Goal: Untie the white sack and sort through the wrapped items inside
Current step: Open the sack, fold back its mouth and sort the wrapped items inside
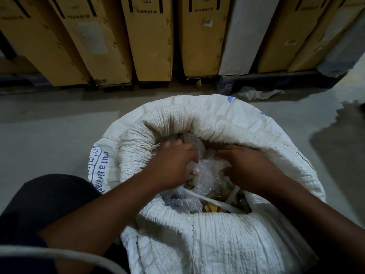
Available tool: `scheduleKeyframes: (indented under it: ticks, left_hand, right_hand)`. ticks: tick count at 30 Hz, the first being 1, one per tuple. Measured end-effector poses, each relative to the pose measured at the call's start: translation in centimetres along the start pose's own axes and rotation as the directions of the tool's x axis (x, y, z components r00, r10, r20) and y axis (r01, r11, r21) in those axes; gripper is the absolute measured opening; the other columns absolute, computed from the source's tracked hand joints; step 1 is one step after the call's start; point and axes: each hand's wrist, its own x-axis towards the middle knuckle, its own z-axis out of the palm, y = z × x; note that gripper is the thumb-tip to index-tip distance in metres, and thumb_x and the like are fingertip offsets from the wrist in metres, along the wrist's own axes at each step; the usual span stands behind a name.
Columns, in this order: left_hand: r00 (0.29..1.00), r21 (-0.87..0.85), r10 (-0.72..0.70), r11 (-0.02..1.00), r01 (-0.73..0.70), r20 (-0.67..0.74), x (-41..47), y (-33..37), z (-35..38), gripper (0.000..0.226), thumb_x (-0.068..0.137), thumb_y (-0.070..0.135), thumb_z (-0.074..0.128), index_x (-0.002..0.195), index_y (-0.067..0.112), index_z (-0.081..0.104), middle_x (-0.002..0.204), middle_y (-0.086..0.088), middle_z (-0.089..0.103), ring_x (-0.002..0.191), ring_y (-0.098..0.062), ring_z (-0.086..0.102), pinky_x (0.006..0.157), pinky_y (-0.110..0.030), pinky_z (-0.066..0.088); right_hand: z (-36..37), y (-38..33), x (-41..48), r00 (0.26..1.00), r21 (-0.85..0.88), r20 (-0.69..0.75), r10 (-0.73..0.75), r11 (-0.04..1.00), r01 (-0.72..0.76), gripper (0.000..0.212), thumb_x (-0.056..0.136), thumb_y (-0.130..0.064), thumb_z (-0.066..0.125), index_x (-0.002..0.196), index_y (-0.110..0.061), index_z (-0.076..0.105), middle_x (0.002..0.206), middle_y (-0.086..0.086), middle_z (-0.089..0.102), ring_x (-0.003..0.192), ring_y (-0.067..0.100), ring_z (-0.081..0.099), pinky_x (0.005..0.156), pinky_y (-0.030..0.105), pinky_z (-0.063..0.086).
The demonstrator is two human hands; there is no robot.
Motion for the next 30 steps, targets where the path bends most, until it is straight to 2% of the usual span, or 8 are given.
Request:
scheduleKeyframes:
  ticks: [3,7,9,14,17,22,26,30]
  left_hand:
    - [1.000,0.009,0.005,1.000,-0.005,0.002,0.2,0.6,0.5,0.020,0.090,0.021,0.068,0.107,0.028,0.075,0.111,0.012,0.068,0.109,-0.014,0.057,0.097,-0.035,0.033]
    - [1.000,-0.069,0.002,0.998,-0.003,-0.019,0.5,0.4,0.4,0.016,0.079,0.014,0.070,0.090,0.022,0.079,0.093,0.005,0.076,0.093,-0.017,0.069,0.094,-0.041,0.049]
    - [1.000,-0.098,0.005,0.995,-0.007,-0.016,0.6,0.3,0.3,0.014,0.076,0.017,0.069,0.084,0.022,0.079,0.088,0.004,0.077,0.087,-0.018,0.071,0.089,-0.041,0.052]
    - [1.000,-0.132,-0.025,0.991,0.022,-0.017,0.7,0.0,0.5,0.014,0.076,0.032,0.067,0.078,0.022,0.078,0.082,0.004,0.077,0.080,-0.017,0.071,0.083,-0.037,0.054]
    - [0.996,-0.173,-0.085,0.981,0.085,0.009,0.9,-0.4,1.1,0.016,0.076,0.037,0.067,0.076,0.023,0.075,0.078,0.006,0.076,0.077,-0.012,0.070,0.074,-0.035,0.057]
    - [0.991,-0.253,-0.103,0.960,0.120,0.081,1.0,-0.8,0.6,0.009,0.089,0.024,0.074,0.092,0.025,0.083,0.087,0.011,0.080,0.082,-0.001,0.071,0.084,-0.029,0.058]
    - [0.996,-0.291,-0.073,0.953,0.086,0.056,0.9,-1.6,0.4,0.015,0.090,0.012,0.069,0.095,0.025,0.076,0.086,0.012,0.077,0.083,0.003,0.069,0.080,-0.032,0.059]
    - [0.998,-0.292,-0.054,0.955,0.045,-0.022,0.9,-1.2,0.6,0.009,0.086,0.013,0.073,0.086,0.022,0.073,0.084,0.012,0.067,0.078,0.004,0.061,0.075,-0.028,0.053]
  right_hand:
    - [-0.2,-0.4,-0.1,0.996,0.129,-0.035,0.080,0.989,-0.075,0.028,0.084,-0.014,0.072,0.106,-0.030,0.071,0.105,-0.009,0.074,0.097,0.012,0.068,0.079,0.029,0.053]
    - [0.3,-0.9,0.5,0.998,0.189,-0.034,0.059,0.981,-0.052,0.019,0.077,-0.006,0.064,0.075,-0.025,0.065,0.074,-0.006,0.073,0.071,0.011,0.068,0.068,0.035,0.058]
    - [0.5,-1.1,0.9,0.997,0.169,-0.058,0.050,0.985,-0.040,0.014,0.076,-0.009,0.065,0.073,-0.022,0.065,0.071,-0.004,0.071,0.068,0.014,0.066,0.066,0.034,0.057]
    - [1.2,-1.6,1.6,0.998,0.161,-0.052,0.030,0.987,-0.021,0.026,0.081,-0.014,0.069,0.067,-0.030,0.054,0.073,-0.006,0.069,0.069,0.015,0.065,0.067,0.033,0.056]
    - [1.6,-1.6,1.7,0.998,0.155,-0.061,0.033,0.988,-0.023,0.018,0.082,-0.015,0.067,0.073,-0.028,0.058,0.073,-0.007,0.069,0.069,0.015,0.066,0.067,0.036,0.057]
    - [1.7,-1.3,1.4,1.000,0.203,0.001,0.016,0.979,-0.016,0.027,0.085,-0.005,0.068,0.084,-0.031,0.060,0.066,-0.019,0.060,0.062,-0.008,0.055,0.057,0.023,0.041]
    - [1.2,-0.7,1.2,0.999,0.235,0.010,0.034,0.971,-0.036,0.024,0.080,-0.001,0.068,0.089,-0.024,0.067,0.077,-0.005,0.073,0.072,0.009,0.067,0.064,0.032,0.053]
    - [1.5,-0.8,1.3,0.999,0.207,-0.003,0.039,0.978,-0.038,0.024,0.079,-0.004,0.068,0.080,-0.027,0.063,0.074,-0.007,0.071,0.071,0.010,0.066,0.065,0.034,0.055]
